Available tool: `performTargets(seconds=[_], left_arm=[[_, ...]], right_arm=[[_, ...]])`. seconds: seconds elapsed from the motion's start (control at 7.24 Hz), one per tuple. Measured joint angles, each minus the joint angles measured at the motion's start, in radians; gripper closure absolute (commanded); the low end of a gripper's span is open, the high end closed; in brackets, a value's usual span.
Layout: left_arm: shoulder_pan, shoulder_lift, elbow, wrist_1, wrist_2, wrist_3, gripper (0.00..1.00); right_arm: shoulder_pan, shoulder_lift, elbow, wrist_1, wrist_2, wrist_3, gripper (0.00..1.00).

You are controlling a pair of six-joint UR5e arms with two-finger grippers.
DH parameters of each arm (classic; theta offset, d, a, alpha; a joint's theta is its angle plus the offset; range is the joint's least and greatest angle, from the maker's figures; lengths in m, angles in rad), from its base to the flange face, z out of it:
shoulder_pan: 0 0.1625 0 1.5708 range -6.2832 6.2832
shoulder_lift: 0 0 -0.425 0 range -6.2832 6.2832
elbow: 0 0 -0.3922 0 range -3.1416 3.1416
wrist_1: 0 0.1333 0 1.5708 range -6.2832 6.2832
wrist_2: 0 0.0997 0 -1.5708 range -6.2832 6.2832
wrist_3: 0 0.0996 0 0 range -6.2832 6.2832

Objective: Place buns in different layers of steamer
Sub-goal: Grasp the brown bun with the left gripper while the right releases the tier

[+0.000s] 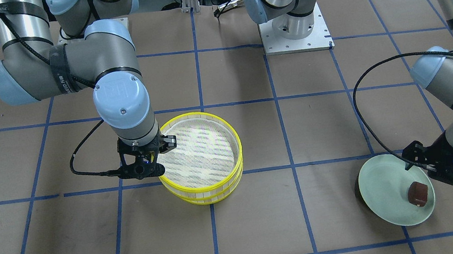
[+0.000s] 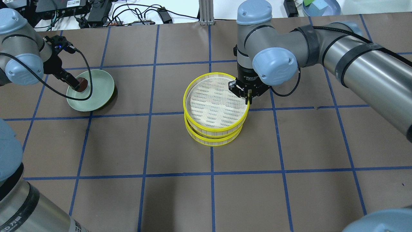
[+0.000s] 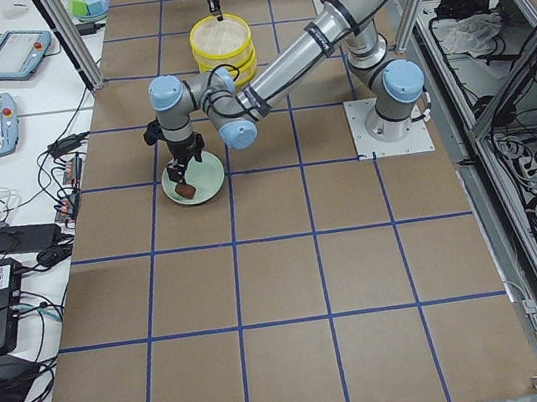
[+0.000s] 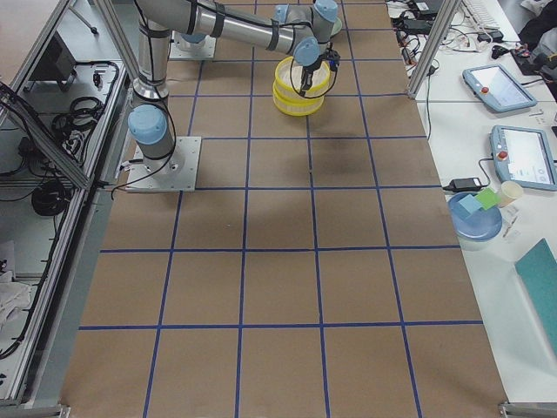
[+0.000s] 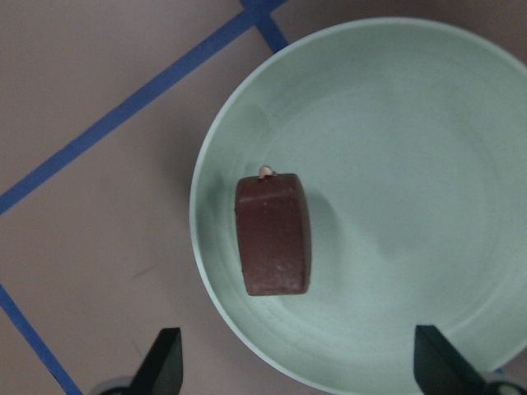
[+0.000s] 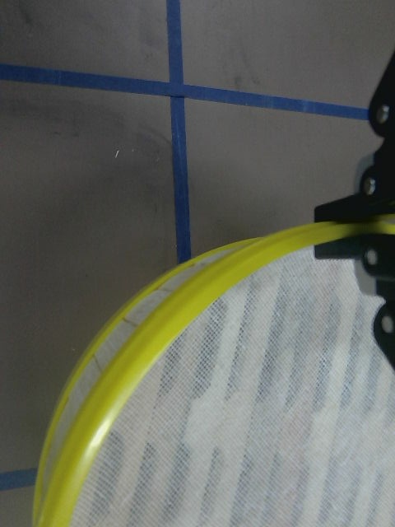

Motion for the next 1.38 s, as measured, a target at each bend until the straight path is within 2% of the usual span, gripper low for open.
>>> performTargets(seconds=[0.28,0.69,0.83,0.97,1.11,1.24,1.38], left_arm=[[0.012,-0.042,0.009,0.050,-0.042,0.038,0.00],[0.013,-0.070,0.027,0.057,-0.114,-0.012,0.02],[0.013,-0.080,0.032,0.057,-0.129,-0.018,0.14],[0.013,-0.088,0.034,0.057,-0.148,-0.028,0.65],[0.013,-0.096,0.033,0.056,-0.159,-0.041,1.00],[0.013,-0.099,0.032,0.055,-0.161,-0.044,1.00],[0.013,-0.100,0.031,0.054,-0.161,-0.044,1.00]], right_arm=[[0.003,0.004,0.004,-0.006,0.002,0.000,1.00],[0.008,0.008,0.006,-0.008,0.003,0.001,1.00],[0.010,0.011,0.007,-0.008,0.003,0.002,1.00],[0.012,0.014,0.007,-0.008,0.003,0.002,1.00],[0.013,0.016,0.008,-0.008,0.003,0.002,1.00],[0.014,0.016,0.009,-0.007,0.003,0.002,1.00],[0.016,0.016,0.010,-0.005,0.003,0.002,0.84]])
